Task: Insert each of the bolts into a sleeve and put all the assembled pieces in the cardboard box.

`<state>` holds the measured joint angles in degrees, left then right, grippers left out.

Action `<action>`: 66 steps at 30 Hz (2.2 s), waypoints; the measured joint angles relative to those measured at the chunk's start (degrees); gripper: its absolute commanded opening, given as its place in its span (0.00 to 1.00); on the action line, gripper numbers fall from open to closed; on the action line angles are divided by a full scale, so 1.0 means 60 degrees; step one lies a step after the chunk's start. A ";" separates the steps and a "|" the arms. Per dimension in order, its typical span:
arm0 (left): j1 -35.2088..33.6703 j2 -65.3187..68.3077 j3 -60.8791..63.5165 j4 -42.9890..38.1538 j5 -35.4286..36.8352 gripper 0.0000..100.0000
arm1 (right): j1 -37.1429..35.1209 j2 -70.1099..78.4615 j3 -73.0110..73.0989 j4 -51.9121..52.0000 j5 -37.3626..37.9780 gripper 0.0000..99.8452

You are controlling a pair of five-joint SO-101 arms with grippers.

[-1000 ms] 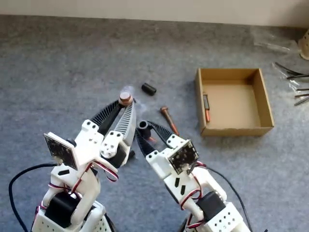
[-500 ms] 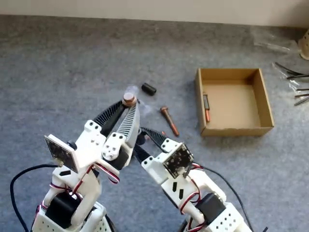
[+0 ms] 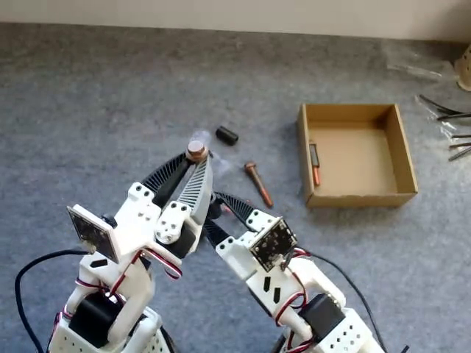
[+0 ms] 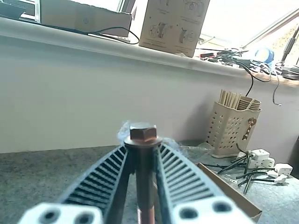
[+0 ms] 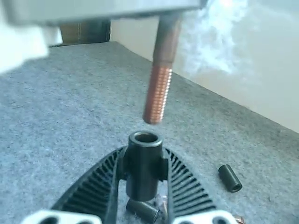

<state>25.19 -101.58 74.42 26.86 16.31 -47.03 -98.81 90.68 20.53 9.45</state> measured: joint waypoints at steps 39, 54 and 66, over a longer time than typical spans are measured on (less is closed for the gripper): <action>0.0073 0.0000 0.0147 0.0000 -0.0747 0.20 | 0.0015 0.0000 -0.1216 0.0029 0.0000 0.00; -0.0879 -0.0117 0.0147 0.0000 -0.0791 0.20 | 0.0234 -0.0015 -0.1245 0.0029 0.0029 0.00; -0.2227 -0.0117 0.0147 0.0000 -0.0791 0.10 | 0.2125 -0.0015 -0.1597 0.1802 0.0029 0.00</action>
<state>11.82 -102.29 75.30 26.86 11.56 -34.29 -98.90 81.10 31.34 9.63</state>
